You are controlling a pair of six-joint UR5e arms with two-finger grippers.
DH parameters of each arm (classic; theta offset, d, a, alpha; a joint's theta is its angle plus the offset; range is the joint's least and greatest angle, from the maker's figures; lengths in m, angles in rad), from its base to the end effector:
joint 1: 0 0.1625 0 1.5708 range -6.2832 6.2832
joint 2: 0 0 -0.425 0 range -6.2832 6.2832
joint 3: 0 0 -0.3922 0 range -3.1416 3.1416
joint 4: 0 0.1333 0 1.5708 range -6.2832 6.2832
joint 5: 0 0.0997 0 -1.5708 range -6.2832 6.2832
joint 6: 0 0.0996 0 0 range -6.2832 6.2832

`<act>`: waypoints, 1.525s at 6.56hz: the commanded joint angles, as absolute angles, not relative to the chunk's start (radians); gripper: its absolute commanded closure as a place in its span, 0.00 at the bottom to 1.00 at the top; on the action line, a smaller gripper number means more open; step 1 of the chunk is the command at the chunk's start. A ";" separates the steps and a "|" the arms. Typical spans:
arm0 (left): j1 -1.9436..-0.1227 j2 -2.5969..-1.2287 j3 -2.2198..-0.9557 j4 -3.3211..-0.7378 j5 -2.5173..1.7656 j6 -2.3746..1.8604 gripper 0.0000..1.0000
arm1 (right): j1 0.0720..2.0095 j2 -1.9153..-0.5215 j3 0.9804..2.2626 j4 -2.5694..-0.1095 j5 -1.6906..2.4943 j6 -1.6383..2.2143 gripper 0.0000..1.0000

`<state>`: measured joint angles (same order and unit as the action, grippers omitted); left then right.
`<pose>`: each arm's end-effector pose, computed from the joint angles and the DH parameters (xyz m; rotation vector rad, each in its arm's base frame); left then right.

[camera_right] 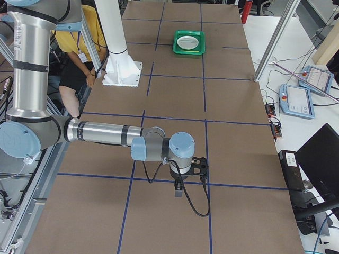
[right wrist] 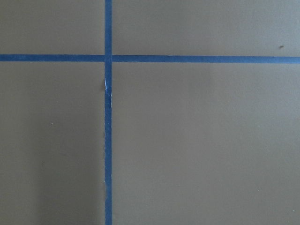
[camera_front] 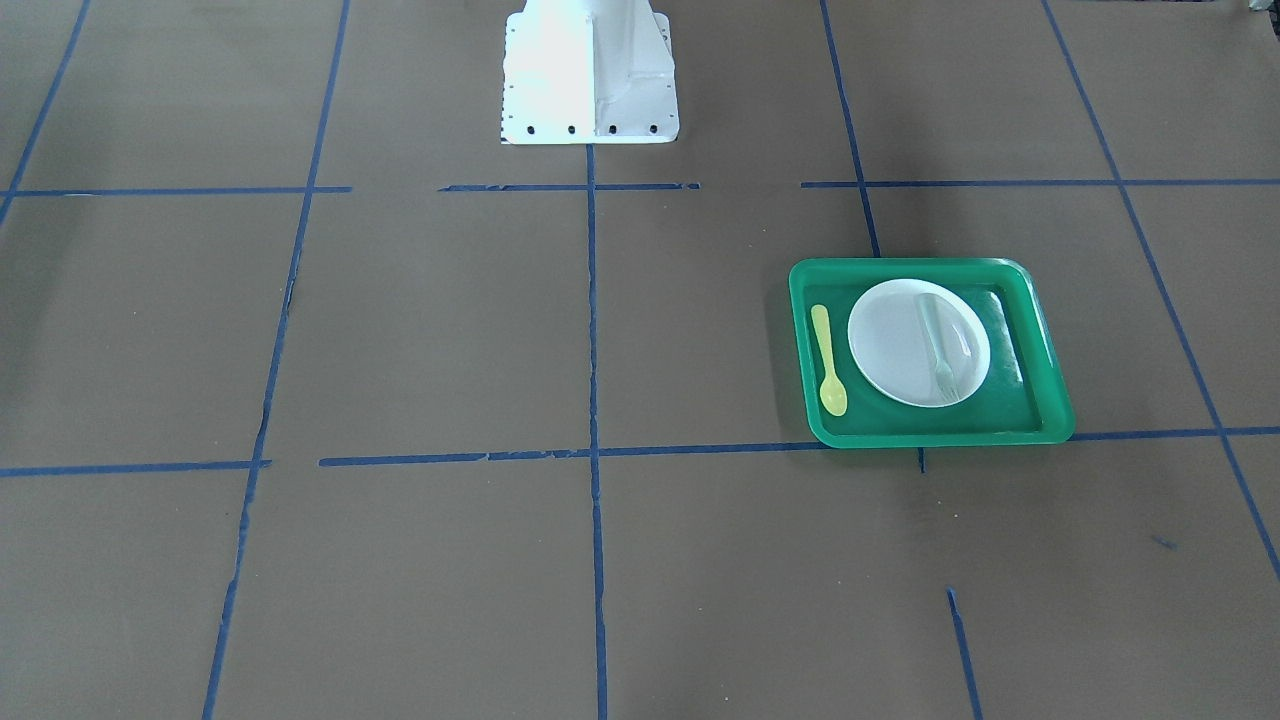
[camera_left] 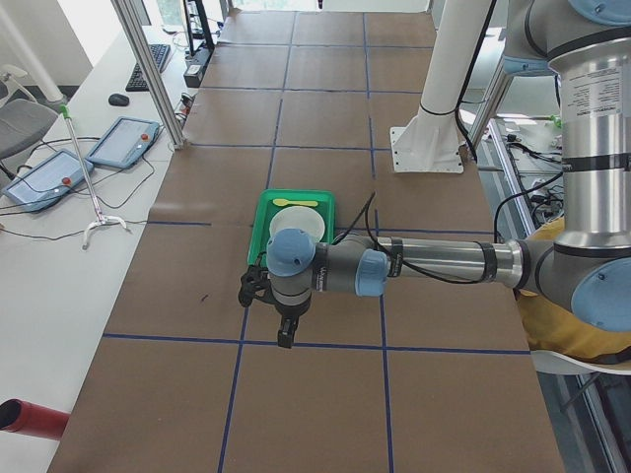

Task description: Place fork

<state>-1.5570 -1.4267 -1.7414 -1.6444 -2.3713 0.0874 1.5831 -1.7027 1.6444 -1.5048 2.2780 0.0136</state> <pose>-0.0558 -0.4380 0.6317 0.1242 0.7964 0.1357 0.0739 -0.4350 0.6816 0.0069 -0.7072 0.0221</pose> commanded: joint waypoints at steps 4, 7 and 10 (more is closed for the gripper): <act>-1.549 -1.475 -1.734 -1.782 -2.372 0.078 0.00 | 1.583 -1.703 1.644 -1.505 2.276 0.014 0.00; -1.378 -1.486 -1.863 -1.816 -2.282 -0.230 0.00 | 1.583 -1.703 1.644 -1.505 2.276 0.014 0.00; -1.116 -1.519 -1.882 -1.992 -2.174 -0.611 0.00 | 1.583 -1.703 1.644 -1.505 2.278 0.014 0.00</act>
<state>-1.2281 -1.5064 -1.8852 -1.8963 -2.1924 -0.4563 1.5830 -1.7027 1.6444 -1.5048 2.2768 0.0131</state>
